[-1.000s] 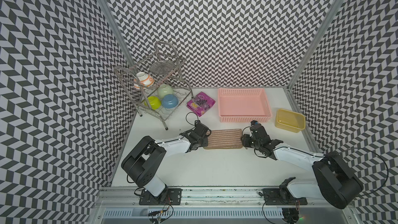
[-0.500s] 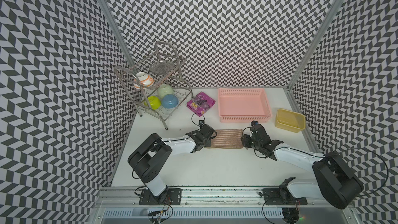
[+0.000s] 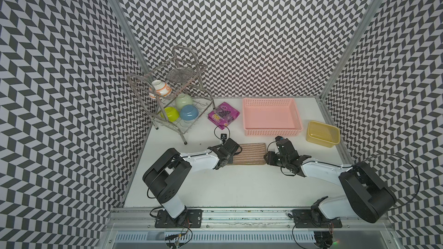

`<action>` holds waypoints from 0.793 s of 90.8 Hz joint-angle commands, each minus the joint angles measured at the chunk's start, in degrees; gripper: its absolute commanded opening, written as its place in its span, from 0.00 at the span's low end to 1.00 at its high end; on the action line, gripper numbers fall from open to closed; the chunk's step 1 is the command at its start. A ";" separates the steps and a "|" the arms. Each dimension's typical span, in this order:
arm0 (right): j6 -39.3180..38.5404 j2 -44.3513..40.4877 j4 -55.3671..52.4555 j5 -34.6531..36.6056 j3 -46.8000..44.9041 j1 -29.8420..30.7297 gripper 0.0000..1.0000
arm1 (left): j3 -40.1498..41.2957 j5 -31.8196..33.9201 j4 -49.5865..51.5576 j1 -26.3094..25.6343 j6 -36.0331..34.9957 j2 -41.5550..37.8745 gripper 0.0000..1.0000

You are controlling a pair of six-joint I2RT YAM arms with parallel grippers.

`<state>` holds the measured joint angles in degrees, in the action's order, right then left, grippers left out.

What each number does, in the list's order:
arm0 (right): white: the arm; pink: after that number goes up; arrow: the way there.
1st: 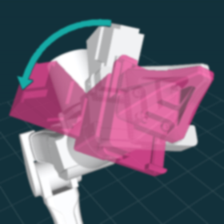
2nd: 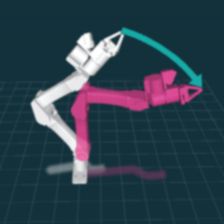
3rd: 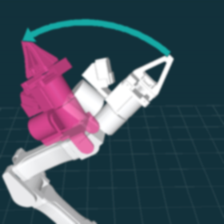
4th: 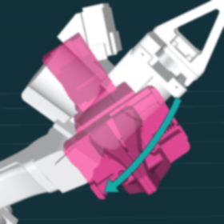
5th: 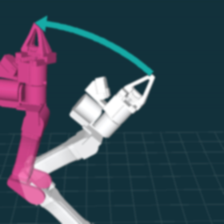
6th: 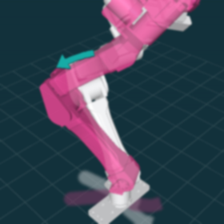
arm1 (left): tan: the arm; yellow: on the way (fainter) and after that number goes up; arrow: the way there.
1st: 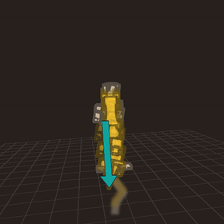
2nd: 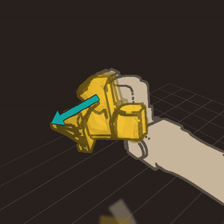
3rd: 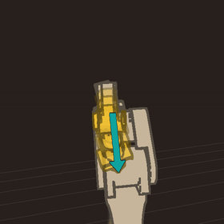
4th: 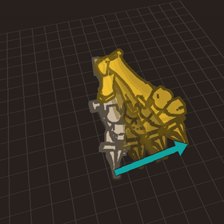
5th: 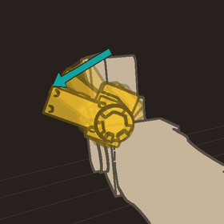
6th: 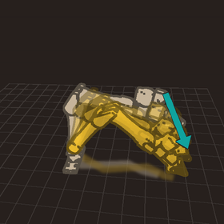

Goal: Fold the square dishcloth
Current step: Fold the cleaning item at the center of the board.

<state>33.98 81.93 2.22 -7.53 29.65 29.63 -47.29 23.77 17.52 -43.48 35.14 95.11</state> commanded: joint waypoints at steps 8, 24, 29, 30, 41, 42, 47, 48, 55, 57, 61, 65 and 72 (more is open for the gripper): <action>1.00 0.19 3.06 -3.10 1.31 0.43 0.40 | -2.79 3.84 7.79 0.14 -2.75 -3.21 0.00; 1.97 0.63 4.36 -4.67 1.81 0.43 0.40 | -5.10 4.18 8.94 0.18 -3.76 -4.89 0.00; 2.69 1.32 4.79 -4.69 1.83 0.43 0.40 | -5.86 4.03 8.87 0.09 -4.05 -5.21 0.00; 2.86 1.44 4.89 -4.69 1.78 0.39 0.40 | -5.96 3.89 8.82 0.08 -4.08 -5.29 0.00; 4.13 3.01 6.43 -5.48 1.28 0.43 0.34 | -7.50 2.91 8.85 0.05 -4.61 -5.54 0.00; 4.24 3.12 6.63 -5.57 1.20 0.43 0.34 | -7.62 2.84 8.80 0.06 -4.67 -5.54 0.00; 4.61 3.55 7.39 -5.75 0.84 0.43 0.30 | -8.09 2.12 8.69 -0.04 -4.99 -5.57 0.00; 4.70 3.66 7.42 -5.70 0.80 0.43 0.29 | -8.31 2.05 8.68 -0.07 -5.08 -5.56 0.00; 5.19 3.88 7.25 -4.83 0.44 0.43 0.24 | -8.99 1.90 8.88 -0.19 -5.48 -5.74 0.00; 5.30 3.86 7.07 -4.52 0.37 0.43 0.23 | -9.08 1.96 9.01 -0.13 -5.51 -5.75 0.00; 5.46 3.74 7.10 -4.11 0.01 0.43 0.22 | -9.29 2.05 9.29 -0.12 -5.60 -5.83 0.00; 5.52 3.56 7.31 -4.06 -0.30 0.42 0.20 | -9.51 2.18 9.64 -0.19 -5.62 -5.86 0.00; 5.43 3.58 7.53 -4.04 -0.64 0.43 0.17 | -9.73 2.18 10.05 -0.17 -5.66 -6.07 0.00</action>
<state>38.98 85.32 6.92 -12.27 30.04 29.82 -55.27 26.02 25.78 -43.48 30.28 90.85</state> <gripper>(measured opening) 0.187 0.047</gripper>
